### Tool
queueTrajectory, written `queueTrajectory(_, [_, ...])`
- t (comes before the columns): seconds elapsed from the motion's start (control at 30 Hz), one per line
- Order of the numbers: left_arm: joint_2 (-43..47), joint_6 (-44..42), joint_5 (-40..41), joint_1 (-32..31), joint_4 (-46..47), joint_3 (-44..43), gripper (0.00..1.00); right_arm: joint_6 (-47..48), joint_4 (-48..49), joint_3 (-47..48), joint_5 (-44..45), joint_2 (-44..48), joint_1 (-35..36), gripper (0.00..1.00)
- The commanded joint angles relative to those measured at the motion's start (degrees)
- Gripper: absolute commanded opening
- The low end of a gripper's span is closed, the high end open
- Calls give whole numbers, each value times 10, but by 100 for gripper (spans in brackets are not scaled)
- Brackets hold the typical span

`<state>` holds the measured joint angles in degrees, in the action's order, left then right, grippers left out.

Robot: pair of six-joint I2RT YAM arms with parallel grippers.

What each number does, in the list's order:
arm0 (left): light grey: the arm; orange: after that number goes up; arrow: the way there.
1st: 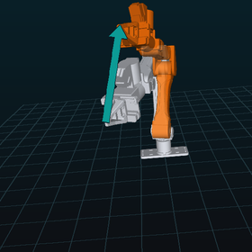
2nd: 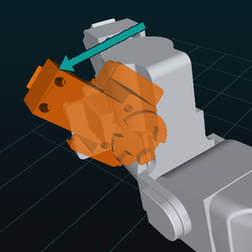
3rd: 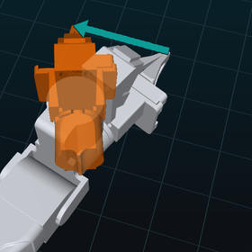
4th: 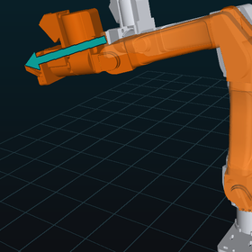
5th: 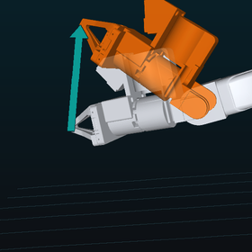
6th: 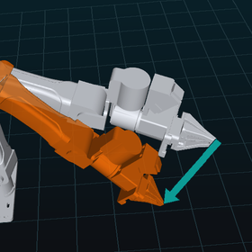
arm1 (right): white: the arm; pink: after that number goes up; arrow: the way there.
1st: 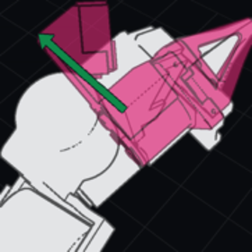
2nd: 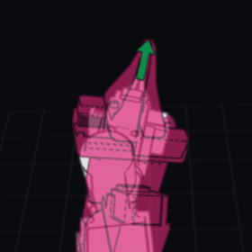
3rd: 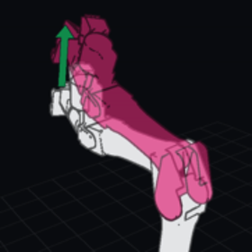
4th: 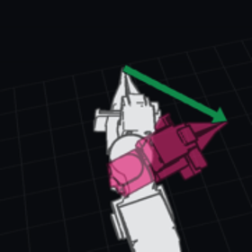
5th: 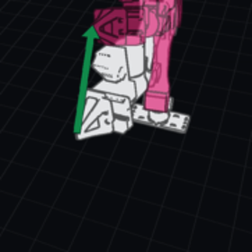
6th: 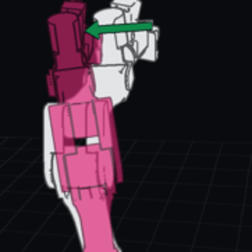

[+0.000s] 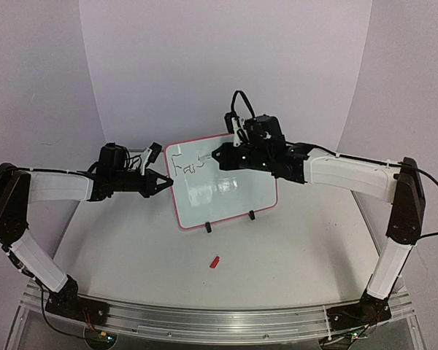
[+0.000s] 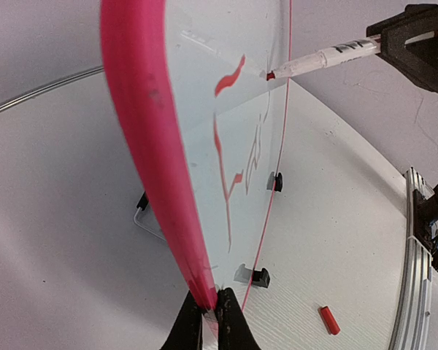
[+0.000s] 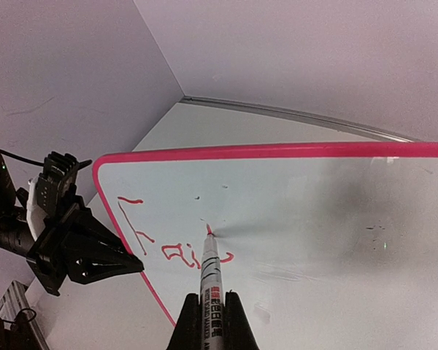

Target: Write a sentence on the whiteboard

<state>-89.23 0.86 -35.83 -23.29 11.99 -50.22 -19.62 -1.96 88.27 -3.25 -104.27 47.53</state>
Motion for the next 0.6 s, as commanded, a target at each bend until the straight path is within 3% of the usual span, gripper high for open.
queueTrajectory(0.0, [-13,-42,43,1,-16,-8,0,-12,5,-20,-2,0,-3,0])
queueTrajectory(0.57, [-11,-42,43,0,-17,-7,0,-11,3,-46,18,24,-3,0])
